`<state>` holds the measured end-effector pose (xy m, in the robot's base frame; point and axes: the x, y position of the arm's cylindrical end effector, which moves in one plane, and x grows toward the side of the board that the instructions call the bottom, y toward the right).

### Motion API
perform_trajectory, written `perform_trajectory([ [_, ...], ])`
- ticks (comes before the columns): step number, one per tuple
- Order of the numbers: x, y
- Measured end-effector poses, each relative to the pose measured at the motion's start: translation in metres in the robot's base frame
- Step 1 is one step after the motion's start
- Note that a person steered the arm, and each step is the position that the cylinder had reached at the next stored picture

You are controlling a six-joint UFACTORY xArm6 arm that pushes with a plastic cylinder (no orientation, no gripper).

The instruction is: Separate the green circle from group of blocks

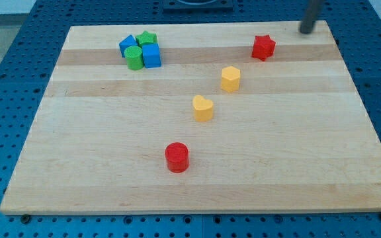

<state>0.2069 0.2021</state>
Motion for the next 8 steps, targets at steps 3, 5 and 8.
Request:
perform_trajectory([
  [3,-0.01,-0.25],
  [5,0.055,-0.255],
  [8,0.083,-0.26],
])
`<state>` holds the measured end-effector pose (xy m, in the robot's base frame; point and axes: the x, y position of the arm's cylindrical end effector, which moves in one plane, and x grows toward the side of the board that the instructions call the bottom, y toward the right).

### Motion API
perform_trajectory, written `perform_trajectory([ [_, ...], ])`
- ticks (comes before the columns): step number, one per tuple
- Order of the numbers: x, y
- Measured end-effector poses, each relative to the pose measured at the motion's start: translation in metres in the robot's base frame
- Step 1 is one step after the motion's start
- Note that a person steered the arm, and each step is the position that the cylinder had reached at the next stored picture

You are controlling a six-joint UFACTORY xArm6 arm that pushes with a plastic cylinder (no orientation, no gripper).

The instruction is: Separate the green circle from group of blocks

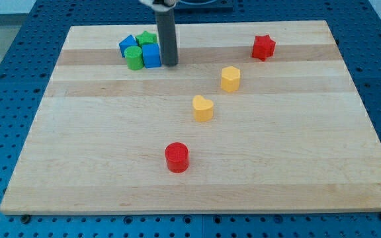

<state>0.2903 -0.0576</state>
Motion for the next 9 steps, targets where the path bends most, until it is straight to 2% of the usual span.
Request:
perform_trajectory([
  [1,-0.029,-0.006],
  [2,0.0,-0.1],
  [3,0.06,-0.101],
  [4,0.035,-0.08],
  [5,-0.025,-0.073],
  [6,-0.025,-0.063],
  [9,0.118,-0.075],
])
